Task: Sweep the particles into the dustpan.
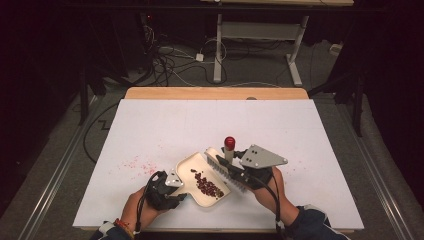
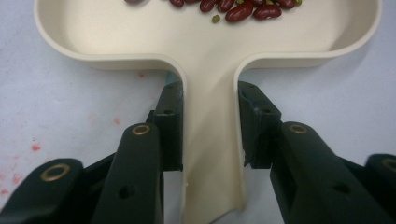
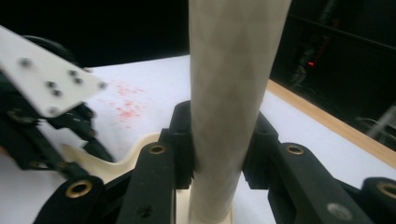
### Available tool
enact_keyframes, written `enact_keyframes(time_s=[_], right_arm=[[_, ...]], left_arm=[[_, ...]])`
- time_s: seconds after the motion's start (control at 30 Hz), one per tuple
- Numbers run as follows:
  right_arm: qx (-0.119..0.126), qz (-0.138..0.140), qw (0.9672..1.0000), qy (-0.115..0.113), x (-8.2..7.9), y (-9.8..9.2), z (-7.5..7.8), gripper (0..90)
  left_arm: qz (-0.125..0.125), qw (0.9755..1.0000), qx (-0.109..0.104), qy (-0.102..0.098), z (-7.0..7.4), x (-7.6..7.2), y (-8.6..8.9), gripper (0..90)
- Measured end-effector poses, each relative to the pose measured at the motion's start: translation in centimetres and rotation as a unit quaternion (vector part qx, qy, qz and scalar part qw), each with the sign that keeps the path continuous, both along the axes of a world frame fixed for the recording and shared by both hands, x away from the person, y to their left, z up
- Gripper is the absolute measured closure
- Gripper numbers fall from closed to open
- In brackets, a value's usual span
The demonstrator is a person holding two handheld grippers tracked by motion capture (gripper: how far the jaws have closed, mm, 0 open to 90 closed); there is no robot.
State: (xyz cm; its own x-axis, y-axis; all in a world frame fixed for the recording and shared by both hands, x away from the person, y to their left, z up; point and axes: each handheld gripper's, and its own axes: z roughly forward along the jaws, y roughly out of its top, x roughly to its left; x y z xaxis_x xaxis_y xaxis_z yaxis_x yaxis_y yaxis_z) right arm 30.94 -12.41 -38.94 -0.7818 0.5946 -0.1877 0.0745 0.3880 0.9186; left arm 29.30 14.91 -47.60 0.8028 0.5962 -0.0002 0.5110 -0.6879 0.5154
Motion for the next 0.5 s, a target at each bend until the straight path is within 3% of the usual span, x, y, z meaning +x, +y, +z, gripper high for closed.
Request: enact_keyframes(time_s=[0.07, 0.17, 0.33, 0.5], right_arm=[[-0.004, -0.009, 0.9999, -0.002, 0.2, -0.3, 0.0, 70.4], [-0.037, -0.034, 0.9987, -0.011, 0.4, -1.1, -0.3, 70.3], [-0.054, -0.027, 0.9977, 0.031, -0.4, -3.1, -0.8, 70.4], [-0.060, -0.016, 0.9971, 0.043, -1.8, -4.5, -0.8, 70.4]], left_arm=[[0.001, 1.0000, 0.000, 0.002, 0.0, 0.0, 0.1, 63.4], [0.001, 1.0000, 0.005, 0.001, 0.1, -0.2, 0.3, 63.4], [0.001, 1.0000, 0.009, 0.001, 0.2, -0.3, 0.4, 63.4], [0.001, 0.9999, 0.012, 0.001, 0.1, -0.3, 0.3, 63.4]])
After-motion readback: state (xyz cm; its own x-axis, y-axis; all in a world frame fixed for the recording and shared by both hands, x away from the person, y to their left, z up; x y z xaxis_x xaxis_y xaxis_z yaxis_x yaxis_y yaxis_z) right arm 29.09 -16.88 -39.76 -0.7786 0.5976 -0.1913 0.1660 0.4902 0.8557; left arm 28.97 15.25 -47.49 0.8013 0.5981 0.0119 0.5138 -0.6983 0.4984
